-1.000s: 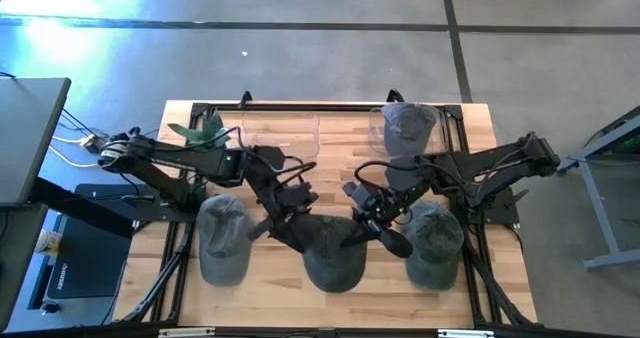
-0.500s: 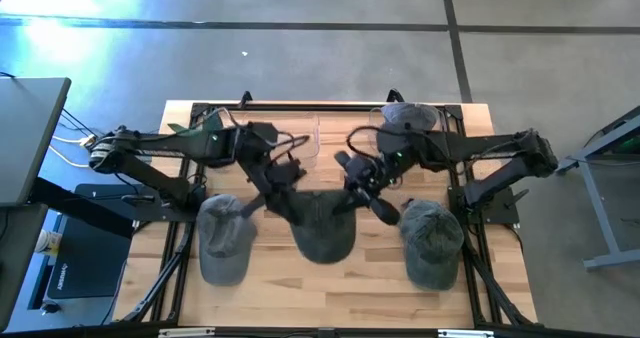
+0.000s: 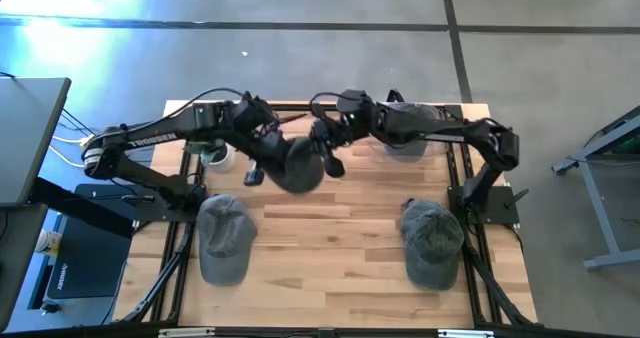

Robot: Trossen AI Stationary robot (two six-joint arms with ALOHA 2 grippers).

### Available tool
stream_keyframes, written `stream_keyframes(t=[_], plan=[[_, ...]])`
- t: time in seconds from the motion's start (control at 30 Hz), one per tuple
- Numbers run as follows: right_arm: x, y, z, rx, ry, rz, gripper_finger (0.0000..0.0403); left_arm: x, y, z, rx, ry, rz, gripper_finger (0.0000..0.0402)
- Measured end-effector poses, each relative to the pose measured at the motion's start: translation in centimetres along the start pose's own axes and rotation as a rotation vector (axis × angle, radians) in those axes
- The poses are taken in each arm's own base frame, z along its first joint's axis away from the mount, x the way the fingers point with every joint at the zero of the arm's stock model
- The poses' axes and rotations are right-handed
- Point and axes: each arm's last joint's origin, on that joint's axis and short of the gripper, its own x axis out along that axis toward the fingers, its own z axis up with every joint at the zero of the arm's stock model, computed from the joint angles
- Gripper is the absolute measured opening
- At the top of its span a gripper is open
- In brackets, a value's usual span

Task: Pick & Place hat
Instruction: Put the left blue cap into the left transparent bin

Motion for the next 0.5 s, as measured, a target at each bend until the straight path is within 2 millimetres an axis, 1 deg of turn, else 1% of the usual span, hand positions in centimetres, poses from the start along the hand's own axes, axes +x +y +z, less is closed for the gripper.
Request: stream_keyframes(t=[0.1, 0.2, 0.33, 0.5], plan=[[0.6, -2.1, -1.2, -0.007, -0.019, -0.048, 0.0009, -0.5, 1.6, -0.8, 0.076, 0.053, 0.105, 0.0004], [1.0, -3.7, -2.1, -0.022, -0.051, -0.087, 0.0004, -1.1, 3.3, -1.6, 0.131, 0.084, 0.178, 0.0004], [1.5, -5.4, -3.1, -0.053, -0.099, -0.142, 0.0008, -2.2, 5.3, -2.8, 0.157, 0.118, 0.239, 0.0004], [2.1, -7.0, -4.8, -0.041, -0.098, -0.195, 0.001, -3.5, 7.4, -4.2, 0.147, 0.147, 0.308, 0.0004]])
